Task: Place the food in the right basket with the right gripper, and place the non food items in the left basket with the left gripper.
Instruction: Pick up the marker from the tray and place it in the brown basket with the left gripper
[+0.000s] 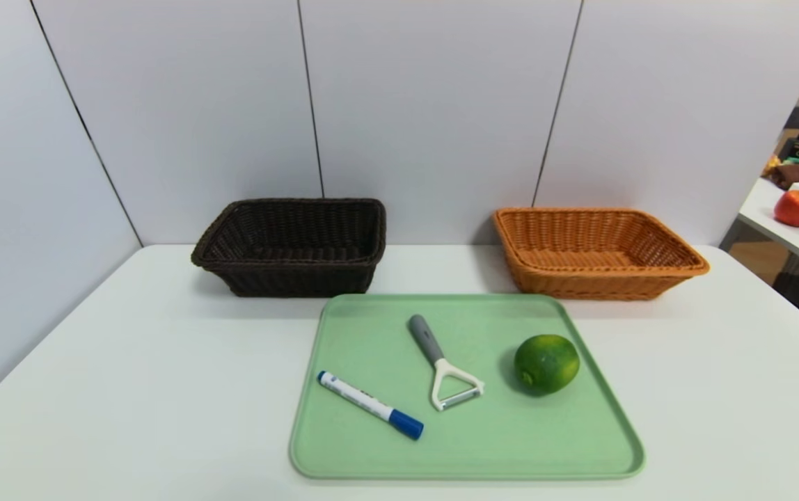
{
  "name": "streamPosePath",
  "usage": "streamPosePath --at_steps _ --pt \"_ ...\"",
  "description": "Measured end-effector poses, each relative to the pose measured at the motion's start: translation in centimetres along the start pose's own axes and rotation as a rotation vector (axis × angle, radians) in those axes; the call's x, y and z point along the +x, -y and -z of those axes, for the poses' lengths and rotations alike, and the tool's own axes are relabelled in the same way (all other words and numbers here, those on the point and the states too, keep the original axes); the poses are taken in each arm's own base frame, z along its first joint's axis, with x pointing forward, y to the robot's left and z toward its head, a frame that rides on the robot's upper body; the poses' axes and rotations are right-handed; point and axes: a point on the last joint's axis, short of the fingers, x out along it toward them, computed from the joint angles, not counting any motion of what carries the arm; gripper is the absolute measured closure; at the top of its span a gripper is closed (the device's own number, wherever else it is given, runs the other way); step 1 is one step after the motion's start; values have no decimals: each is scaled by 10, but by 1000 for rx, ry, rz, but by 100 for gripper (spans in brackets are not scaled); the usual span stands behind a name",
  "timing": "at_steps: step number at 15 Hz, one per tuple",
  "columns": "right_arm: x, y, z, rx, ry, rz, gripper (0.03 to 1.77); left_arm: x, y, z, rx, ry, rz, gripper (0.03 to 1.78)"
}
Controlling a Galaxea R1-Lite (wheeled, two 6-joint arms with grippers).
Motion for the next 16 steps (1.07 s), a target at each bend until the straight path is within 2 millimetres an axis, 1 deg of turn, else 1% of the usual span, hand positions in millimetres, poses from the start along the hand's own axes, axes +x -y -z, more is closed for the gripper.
streamPosePath --at_steps 3,4,7,9,10,13,16 --pt "-1 0 -1 -23 -2 -15 10 -4 0 -16 -25 3 -3 12" --pt "-2 0 -6 -16 10 -23 10 -5 -1 -22 -27 10 -4 12" --pt "-15 -1 -38 59 32 -87 10 -5 -1 -37 -28 12 -2 12" --pt "-21 -2 -53 84 -16 -140 10 -3 -1 -48 -28 2 -2 12" --pt "-21 -2 -60 90 -40 -162 10 -2 -2 -53 -28 -11 -2 12" --pt "-11 -1 -81 103 -103 -182 10 5 -2 -72 -30 -84 7 12" --pt "8 -1 -103 113 -186 -185 10 23 -3 -88 -31 -201 22 12"
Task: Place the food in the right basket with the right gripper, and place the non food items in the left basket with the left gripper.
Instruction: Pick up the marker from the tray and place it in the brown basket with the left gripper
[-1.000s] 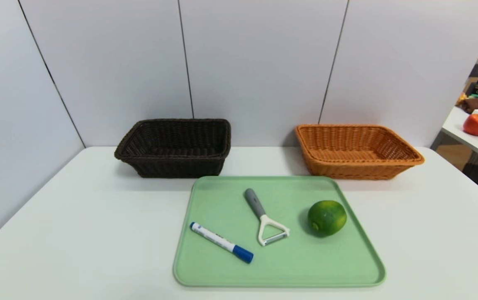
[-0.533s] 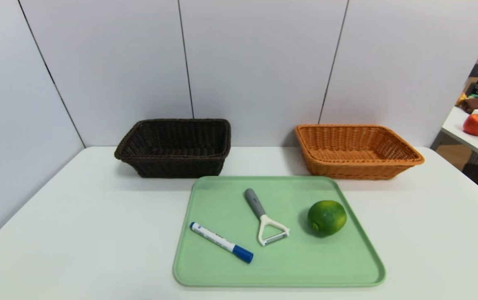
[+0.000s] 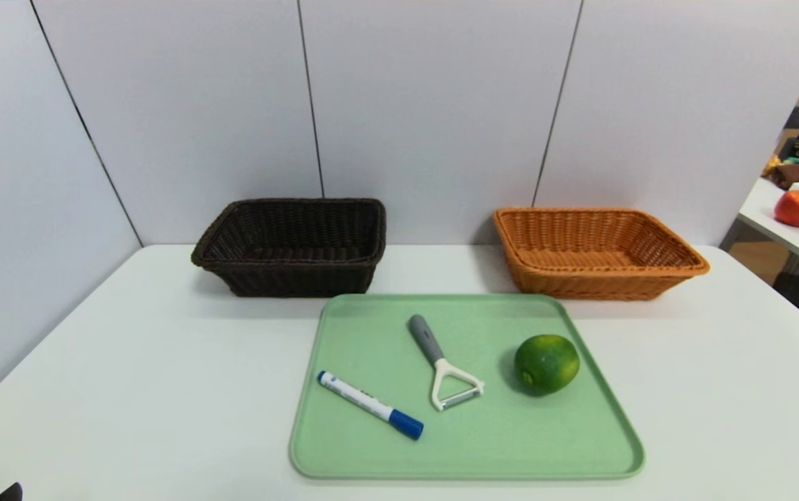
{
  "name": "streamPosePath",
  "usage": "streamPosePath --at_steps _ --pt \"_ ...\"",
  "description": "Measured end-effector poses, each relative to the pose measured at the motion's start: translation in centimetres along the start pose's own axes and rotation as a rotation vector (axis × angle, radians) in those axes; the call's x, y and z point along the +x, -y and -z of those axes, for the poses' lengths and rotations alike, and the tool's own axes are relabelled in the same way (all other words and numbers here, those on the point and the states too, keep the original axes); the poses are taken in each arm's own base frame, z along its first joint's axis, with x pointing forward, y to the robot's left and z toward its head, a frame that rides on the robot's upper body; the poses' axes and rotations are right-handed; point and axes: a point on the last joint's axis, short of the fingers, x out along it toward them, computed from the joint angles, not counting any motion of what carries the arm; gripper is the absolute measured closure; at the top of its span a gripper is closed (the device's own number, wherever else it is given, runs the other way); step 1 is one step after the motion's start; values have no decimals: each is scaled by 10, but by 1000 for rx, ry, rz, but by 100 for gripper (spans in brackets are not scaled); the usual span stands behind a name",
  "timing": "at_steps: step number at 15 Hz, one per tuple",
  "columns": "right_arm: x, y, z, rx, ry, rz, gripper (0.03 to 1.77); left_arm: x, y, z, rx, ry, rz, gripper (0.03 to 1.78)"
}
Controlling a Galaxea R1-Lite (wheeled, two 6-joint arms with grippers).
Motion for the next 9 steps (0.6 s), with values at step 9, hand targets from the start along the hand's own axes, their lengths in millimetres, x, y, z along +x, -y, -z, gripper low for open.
streamPosePath --at_steps 9 --pt "85 11 -55 59 -309 2 10 70 0 -56 84 -234 139 12"
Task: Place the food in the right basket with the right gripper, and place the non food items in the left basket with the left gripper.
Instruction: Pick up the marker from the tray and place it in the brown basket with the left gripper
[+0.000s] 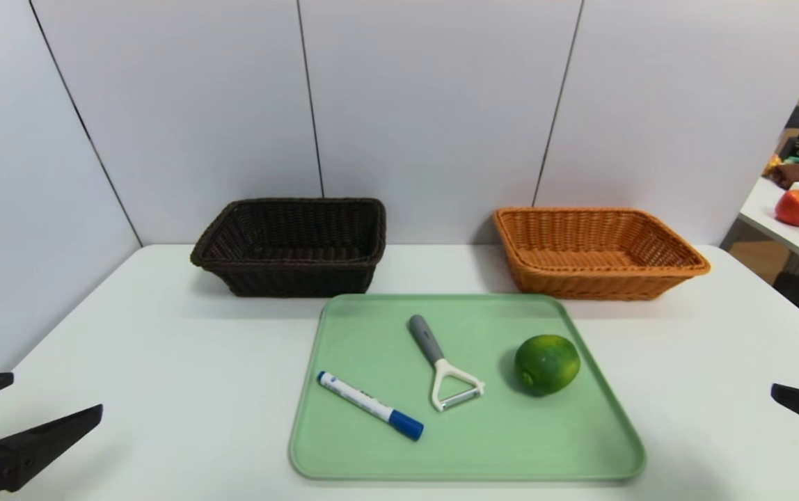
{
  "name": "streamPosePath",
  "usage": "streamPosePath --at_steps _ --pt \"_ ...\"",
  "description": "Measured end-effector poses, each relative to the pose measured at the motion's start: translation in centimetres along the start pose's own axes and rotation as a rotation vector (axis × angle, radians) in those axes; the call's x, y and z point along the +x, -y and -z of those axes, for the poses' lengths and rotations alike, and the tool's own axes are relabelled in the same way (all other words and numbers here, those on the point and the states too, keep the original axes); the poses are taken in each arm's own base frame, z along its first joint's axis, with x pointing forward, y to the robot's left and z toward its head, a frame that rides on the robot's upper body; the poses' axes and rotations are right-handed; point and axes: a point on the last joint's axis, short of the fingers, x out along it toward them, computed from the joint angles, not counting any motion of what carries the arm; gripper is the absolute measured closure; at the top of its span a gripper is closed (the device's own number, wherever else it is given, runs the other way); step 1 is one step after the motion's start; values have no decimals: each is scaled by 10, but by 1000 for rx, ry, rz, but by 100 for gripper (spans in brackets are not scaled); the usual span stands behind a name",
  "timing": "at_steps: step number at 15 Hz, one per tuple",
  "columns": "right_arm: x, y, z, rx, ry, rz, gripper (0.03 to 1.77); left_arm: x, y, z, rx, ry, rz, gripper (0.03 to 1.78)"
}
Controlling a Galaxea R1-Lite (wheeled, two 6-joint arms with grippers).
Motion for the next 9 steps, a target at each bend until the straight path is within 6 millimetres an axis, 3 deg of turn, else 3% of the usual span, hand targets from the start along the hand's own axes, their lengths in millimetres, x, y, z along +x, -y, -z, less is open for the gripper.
streamPosePath --at_steps 3,9 --pt "25 3 -17 14 -72 -54 10 20 -2 -7 -12 -66 62 12" --pt "49 3 -17 -36 -169 -224 10 76 -8 -20 -12 -112 142 12"
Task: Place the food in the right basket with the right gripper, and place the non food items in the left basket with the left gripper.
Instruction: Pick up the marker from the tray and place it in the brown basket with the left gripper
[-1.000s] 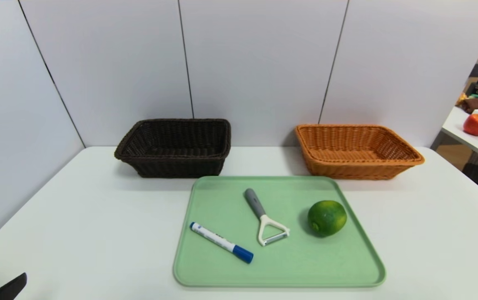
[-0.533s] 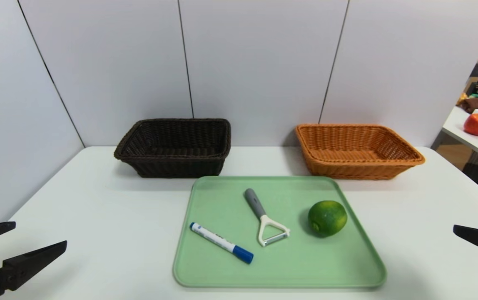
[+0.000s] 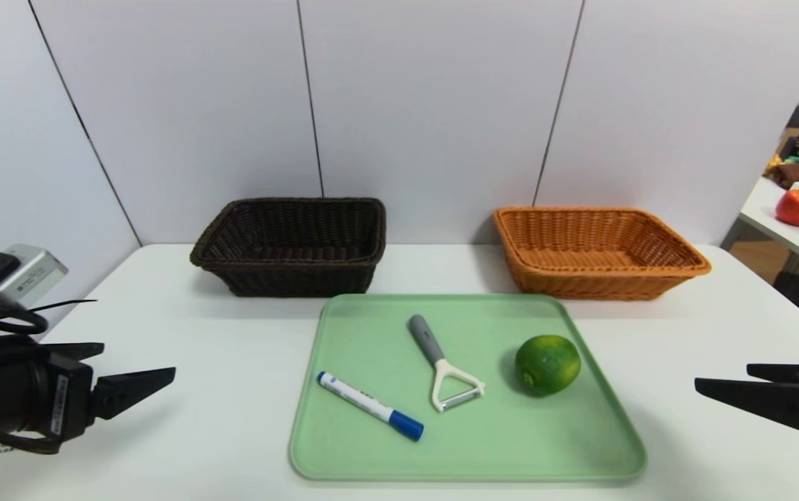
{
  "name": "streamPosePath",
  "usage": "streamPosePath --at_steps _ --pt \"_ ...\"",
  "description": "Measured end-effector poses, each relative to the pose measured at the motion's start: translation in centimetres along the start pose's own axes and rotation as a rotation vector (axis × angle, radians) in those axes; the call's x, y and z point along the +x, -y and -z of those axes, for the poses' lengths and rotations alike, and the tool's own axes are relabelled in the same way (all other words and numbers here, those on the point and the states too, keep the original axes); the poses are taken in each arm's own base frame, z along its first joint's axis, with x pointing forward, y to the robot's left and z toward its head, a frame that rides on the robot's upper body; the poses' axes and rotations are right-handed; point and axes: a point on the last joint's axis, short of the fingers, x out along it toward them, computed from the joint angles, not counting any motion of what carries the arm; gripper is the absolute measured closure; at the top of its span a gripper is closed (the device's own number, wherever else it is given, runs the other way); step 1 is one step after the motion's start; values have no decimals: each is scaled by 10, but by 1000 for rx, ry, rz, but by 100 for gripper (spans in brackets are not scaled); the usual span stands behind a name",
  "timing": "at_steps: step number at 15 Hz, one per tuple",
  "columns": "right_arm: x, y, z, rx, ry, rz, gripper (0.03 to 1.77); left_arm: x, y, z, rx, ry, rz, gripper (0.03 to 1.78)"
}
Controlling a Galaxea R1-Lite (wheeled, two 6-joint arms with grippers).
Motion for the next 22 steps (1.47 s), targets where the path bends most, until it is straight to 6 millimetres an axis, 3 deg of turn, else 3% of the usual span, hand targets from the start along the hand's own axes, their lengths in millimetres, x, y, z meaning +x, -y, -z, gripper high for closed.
streamPosePath --at_steps 3,6,22 --pt "3 1 2 -58 -22 -5 10 21 4 -4 20 -17 70 12" --pt "3 1 0 -49 -20 0 10 29 7 -3 28 -41 95 12" --pt "24 -2 -10 -68 -69 -179 10 41 21 -14 50 -50 175 12"
